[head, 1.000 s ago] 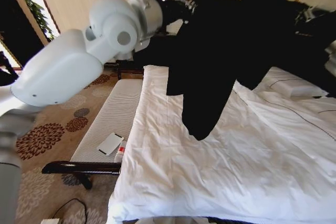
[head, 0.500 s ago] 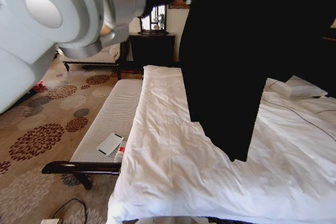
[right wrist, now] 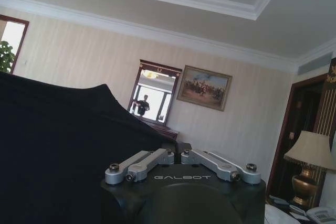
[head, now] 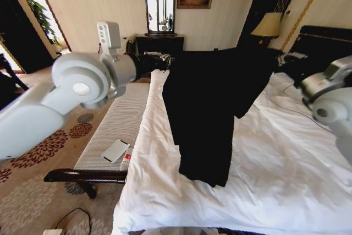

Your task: Fold the clothes on the bed.

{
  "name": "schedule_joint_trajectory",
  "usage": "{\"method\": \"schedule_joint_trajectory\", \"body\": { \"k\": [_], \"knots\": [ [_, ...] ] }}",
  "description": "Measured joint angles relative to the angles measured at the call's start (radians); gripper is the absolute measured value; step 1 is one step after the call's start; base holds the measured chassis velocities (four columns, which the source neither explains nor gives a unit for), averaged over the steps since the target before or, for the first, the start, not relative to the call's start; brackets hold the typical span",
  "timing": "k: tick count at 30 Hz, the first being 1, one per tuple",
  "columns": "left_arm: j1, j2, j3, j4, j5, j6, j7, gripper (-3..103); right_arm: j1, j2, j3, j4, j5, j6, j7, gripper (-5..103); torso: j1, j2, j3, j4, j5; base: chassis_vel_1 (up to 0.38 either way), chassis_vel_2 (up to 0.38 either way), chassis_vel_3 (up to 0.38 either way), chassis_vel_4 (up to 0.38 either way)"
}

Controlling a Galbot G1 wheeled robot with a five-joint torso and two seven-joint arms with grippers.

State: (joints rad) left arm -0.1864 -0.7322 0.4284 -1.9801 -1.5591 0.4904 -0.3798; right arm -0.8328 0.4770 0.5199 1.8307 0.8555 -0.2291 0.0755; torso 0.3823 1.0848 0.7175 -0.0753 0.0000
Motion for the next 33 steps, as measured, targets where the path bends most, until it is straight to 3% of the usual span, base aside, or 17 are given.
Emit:
{"method": "schedule_joint_trajectory", "body": {
  "k": [2, 4, 7, 9, 15, 25, 33],
  "knots": [
    [0.022, -0.079, 0.046, 0.13, 0.102, -0.033, 0.062, 1, 0.041, 0.043, -0.079, -0.085, -0.056, 0.05, -0.017, 1, 0.0, 0.0, 0.0, 0.0001, 0.0001, 0.0, 0.0, 0.0, 0.0],
    [0.026, -0.1, 0.056, 0.165, 0.122, -0.04, 0.076, 1, 0.056, 0.055, -0.103, -0.113, -0.068, 0.063, -0.022, 1, 0.0, 0.0, 0.0, -0.0002, 0.0, 0.0, 0.0, 0.0, 0.0],
    [0.035, -0.215, 0.107, 0.365, 0.217, -0.086, 0.147, 1, 0.171, 0.125, -0.246, -0.297, -0.123, 0.146, -0.041, 1, 0.0, 0.0, 0.0, -0.0004, 0.0001, 0.0, 0.0, 0.0, 0.0],
    [0.037, -0.233, 0.115, 0.392, 0.229, -0.094, 0.155, 1, 0.19, 0.139, -0.269, -0.328, -0.132, 0.16, -0.045, 1, 0.0, 0.0, 0.0, -0.0001, 0.0, 0.0, 0.0, 0.0, 0.0],
    [0.069, -0.377, 0.145, 0.612, 0.341, -0.139, 0.188, 0, 0.353, 0.281, -0.461, -0.593, -0.22, 0.276, -0.083, 1, 0.0, 0.0, 0.0, 0.0001, 0.0002, 0.0, 0.0, 0.0, 0.0],
    [0.091, -0.512, 0.151, 0.896, 0.478, -0.181, 0.245, 0, 0.577, 0.428, -0.615, -0.924, -0.303, 0.373, -0.102, 1, 0.0, 0.0, 0.0, 0.0006, -0.0001, 0.0, 0.0, 0.0, 0.0],
    [0.093, -0.577, 0.139, 1.05, 0.558, -0.225, 0.298, 0, 0.637, 0.478, -0.662, -1.06, -0.331, 0.403, -0.113, 1, 0.0, 0.0, 0.0, -0.0002, 0.0, 0.0, 0.0, 0.0, 0.0]
  ]
}}
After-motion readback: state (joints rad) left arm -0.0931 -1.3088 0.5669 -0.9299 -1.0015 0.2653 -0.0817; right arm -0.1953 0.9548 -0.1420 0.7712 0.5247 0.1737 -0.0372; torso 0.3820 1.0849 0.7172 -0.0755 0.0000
